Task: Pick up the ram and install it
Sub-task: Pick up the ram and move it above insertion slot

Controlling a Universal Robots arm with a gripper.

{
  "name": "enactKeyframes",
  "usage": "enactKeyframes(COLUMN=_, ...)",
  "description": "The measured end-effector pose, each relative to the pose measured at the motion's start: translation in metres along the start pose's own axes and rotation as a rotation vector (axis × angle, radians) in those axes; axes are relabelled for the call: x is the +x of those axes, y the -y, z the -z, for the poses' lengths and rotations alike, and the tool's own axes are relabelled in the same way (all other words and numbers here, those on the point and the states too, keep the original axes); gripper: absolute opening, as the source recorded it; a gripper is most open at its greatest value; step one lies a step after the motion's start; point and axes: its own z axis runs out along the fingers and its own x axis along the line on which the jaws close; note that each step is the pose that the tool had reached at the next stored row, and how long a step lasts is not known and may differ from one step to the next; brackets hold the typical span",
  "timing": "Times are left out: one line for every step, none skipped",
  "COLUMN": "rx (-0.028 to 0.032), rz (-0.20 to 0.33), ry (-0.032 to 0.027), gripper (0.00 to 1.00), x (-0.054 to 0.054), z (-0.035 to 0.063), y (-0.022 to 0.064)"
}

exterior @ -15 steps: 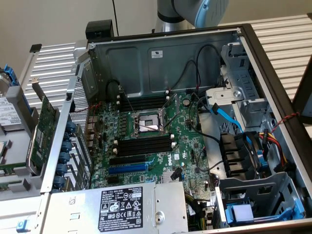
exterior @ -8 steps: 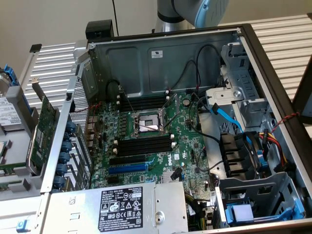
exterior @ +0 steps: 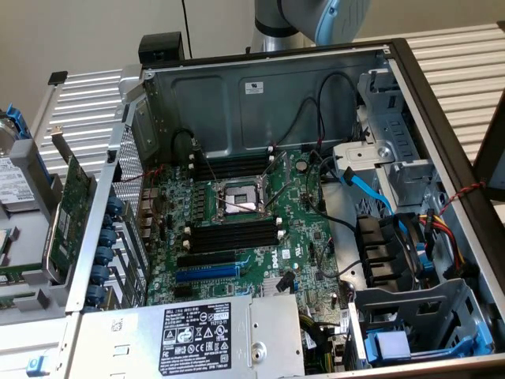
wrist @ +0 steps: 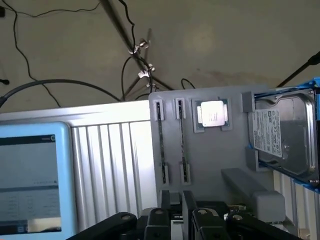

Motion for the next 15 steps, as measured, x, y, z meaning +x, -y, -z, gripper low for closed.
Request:
enactKeyframes(rx=0.0002, rz=0.003, ry=0.0002, gripper=0.3, x=0.0, z=-0.0007, y=0.0)
enactKeyframes(rx=0.0003, rz=0.006, ry=0.0003, gripper=0.3, x=0.0, z=-0.0018, y=-0.0001)
enactKeyframes(rx=0.0002, rz=0.009, ry=0.0003, gripper=0.36, x=0.0, z=-0.0033, y=-0.0001)
enactKeyframes(rx=0.0001, rz=0.012, ry=0.0002, gripper=0.36, x=0.0, z=-0.005, y=-0.0001)
enactKeyframes(rx=0.0003, rz=0.015, ry=0.0003, gripper=0.36, x=0.0, z=-0.0069, y=-0.0002)
enactKeyframes(rx=0.0003, rz=0.019, ry=0.0004, gripper=0.36, x=0.0, z=-0.0087, y=-0.0002)
enactKeyframes(rx=0.0003, rz=0.023, ry=0.0005, gripper=0.36, x=0.0, z=-0.0105, y=-0.0003)
enactKeyframes(rx=0.0004, rz=0.026, ry=0.0006, gripper=0.36, x=0.0, z=-0.0123, y=-0.0003)
enactKeyframes(rx=0.0004, rz=0.028, ry=0.0007, gripper=0.36, x=0.0, z=-0.0142, y=-0.0005)
enactKeyframes(rx=0.0005, rz=0.03, ry=0.0007, gripper=0.36, x=0.0, z=-0.016, y=-0.0006)
enactKeyframes(rx=0.0006, rz=0.031, ry=0.0009, gripper=0.36, x=0.0, z=-0.0178, y=-0.0009)
enactKeyframes(rx=0.0004, rz=0.033, ry=0.0012, gripper=0.36, x=0.0, z=-0.0195, y=-0.0017)
enactKeyframes(rx=0.0004, rz=0.033, ry=0.0017, gripper=0.36, x=0.0, z=-0.0213, y=-0.0029)
enactKeyframes(rx=0.0004, rz=0.034, ry=0.0024, gripper=0.36, x=0.001, z=-0.0231, y=-0.0051)
enactKeyframes(rx=0.0005, rz=0.035, ry=0.0032, gripper=0.36, x=0.001, z=-0.0249, y=-0.0076)
